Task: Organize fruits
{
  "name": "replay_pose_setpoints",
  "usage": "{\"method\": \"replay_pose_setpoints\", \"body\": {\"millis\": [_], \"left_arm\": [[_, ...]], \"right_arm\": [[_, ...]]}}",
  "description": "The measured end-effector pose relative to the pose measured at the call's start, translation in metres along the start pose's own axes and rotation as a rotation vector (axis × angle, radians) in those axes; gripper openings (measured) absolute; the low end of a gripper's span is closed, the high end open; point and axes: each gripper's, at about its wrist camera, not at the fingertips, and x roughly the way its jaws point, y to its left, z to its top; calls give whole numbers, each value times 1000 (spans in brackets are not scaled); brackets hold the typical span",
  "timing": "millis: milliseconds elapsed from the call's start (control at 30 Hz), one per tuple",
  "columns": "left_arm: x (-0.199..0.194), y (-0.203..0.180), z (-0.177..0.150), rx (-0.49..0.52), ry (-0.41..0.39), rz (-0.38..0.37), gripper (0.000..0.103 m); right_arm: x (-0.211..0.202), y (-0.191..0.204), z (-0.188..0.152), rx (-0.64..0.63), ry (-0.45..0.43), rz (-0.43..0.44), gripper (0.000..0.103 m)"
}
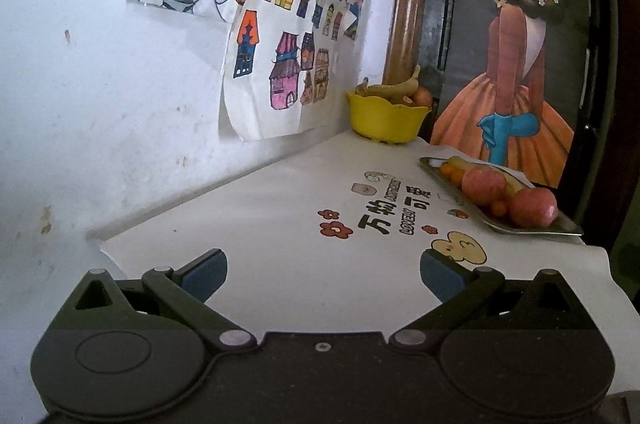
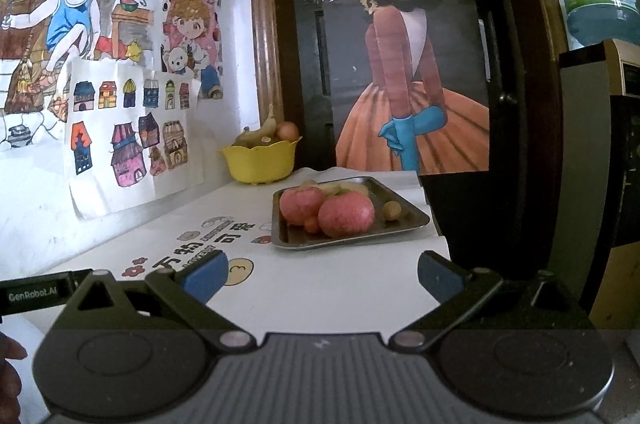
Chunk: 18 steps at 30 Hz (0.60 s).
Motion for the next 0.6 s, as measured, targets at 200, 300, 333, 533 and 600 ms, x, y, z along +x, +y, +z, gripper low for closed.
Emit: {"method": "replay_pose_setpoints", "body": {"millis": [200,300,333,533,600], "left_arm": [[-2,-4,-4,14,-17,-19,102],[-1,-4,-5,19,-17,-19,102],[-1,-4,-5,21,-15,-18,102],[2,-4,-7,23,-8,-16,102],[3,-5,-7,23,-6,-16,102]], "right_arm": [[2,3,-4,-5,8,1,103],[4,3,-6,-7,16,5,103],[5,4,-6,-7,19,6,103],[7,5,-8,-5,22,12,103],[8,5,-9,-4,23,11,103]]}}
